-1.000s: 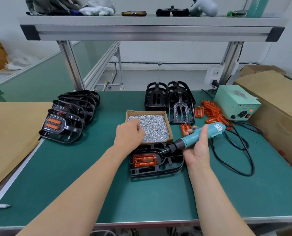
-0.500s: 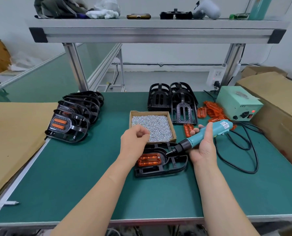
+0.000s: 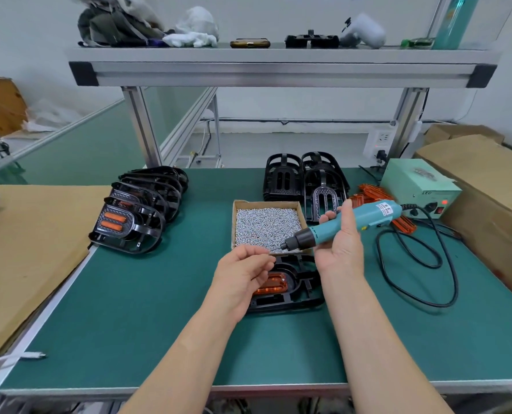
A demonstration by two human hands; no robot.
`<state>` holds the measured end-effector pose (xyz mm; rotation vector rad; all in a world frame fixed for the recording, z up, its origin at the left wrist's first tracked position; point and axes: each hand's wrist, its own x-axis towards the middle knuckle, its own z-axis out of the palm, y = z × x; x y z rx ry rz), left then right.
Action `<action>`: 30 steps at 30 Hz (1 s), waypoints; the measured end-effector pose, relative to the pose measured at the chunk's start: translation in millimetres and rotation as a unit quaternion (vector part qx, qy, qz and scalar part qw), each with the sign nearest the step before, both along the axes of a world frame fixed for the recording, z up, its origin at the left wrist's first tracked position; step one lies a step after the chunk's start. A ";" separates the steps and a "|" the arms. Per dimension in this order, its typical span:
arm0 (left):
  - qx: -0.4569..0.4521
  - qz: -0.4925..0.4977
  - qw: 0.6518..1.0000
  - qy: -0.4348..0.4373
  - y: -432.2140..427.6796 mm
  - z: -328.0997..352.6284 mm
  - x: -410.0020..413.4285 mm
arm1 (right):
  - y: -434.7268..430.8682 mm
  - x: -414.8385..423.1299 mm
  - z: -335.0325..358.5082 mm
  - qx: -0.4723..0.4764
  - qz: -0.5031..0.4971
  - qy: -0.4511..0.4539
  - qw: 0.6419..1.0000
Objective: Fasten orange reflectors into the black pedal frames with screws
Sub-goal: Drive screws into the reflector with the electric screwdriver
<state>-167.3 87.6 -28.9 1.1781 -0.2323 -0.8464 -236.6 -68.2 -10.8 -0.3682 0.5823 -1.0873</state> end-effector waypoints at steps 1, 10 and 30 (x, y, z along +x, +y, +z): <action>-0.006 0.002 1.000 0.011 0.6 0.1 0.1 | 1.3 1.5 -1.1 -0.001 0.001 0.003 1.000; -0.015 0.038 0.998 0.053 5.5 -0.6 2.4 | 11.5 6.4 -9.0 -0.003 0.014 0.008 1.000; -0.004 0.064 0.998 0.025 8.9 -1.0 -1.6 | 20.4 5.0 -10.6 0.027 0.014 -0.001 1.000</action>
